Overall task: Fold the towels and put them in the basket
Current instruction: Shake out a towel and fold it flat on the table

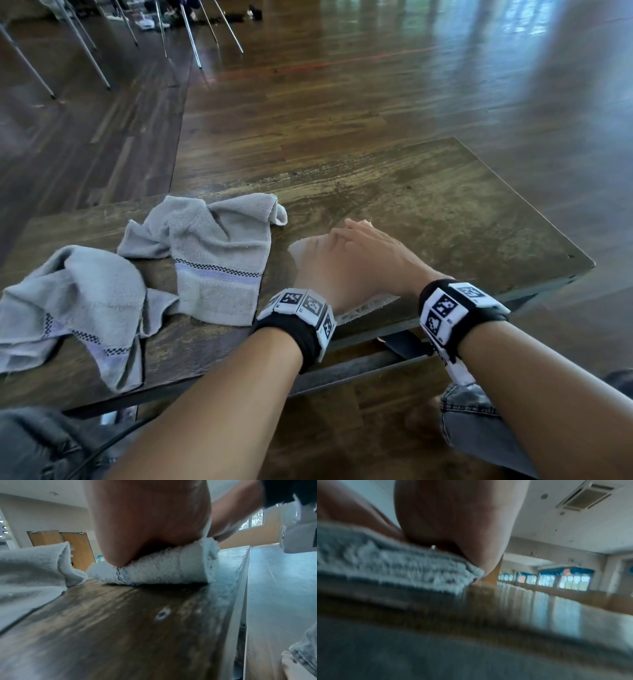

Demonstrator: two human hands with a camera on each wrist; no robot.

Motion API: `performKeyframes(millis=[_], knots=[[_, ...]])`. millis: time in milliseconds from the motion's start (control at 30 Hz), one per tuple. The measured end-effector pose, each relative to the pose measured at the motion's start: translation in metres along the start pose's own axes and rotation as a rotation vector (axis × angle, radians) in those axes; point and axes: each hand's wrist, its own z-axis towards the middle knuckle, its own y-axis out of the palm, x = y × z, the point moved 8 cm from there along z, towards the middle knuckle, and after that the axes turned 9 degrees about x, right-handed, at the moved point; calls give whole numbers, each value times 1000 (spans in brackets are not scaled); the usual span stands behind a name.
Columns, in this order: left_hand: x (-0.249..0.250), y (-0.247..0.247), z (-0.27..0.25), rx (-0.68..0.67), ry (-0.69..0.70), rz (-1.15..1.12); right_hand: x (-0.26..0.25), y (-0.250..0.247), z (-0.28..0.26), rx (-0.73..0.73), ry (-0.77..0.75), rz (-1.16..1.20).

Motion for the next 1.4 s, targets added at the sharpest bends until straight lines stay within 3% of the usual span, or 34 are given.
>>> performKeyframes(millis=[133, 233, 400, 567, 1033, 1400], knots=[[-1, -1, -2, 27, -1, 38, 17, 12, 0, -1, 79, 15], [3, -9, -6, 141, -22, 42, 22, 14, 0, 24, 150, 57], [-3, -18, -14, 333, -231, -93, 22, 18, -2, 62, 266, -19], [-26, -1, -12, 234, -418, -206, 21, 18, -5, 87, 302, -129], [-38, 6, -21, 235, -302, -73, 31, 13, -7, 14, 235, -183], [-52, 4, -26, 144, -410, -96, 32, 14, -21, 47, 329, -187]])
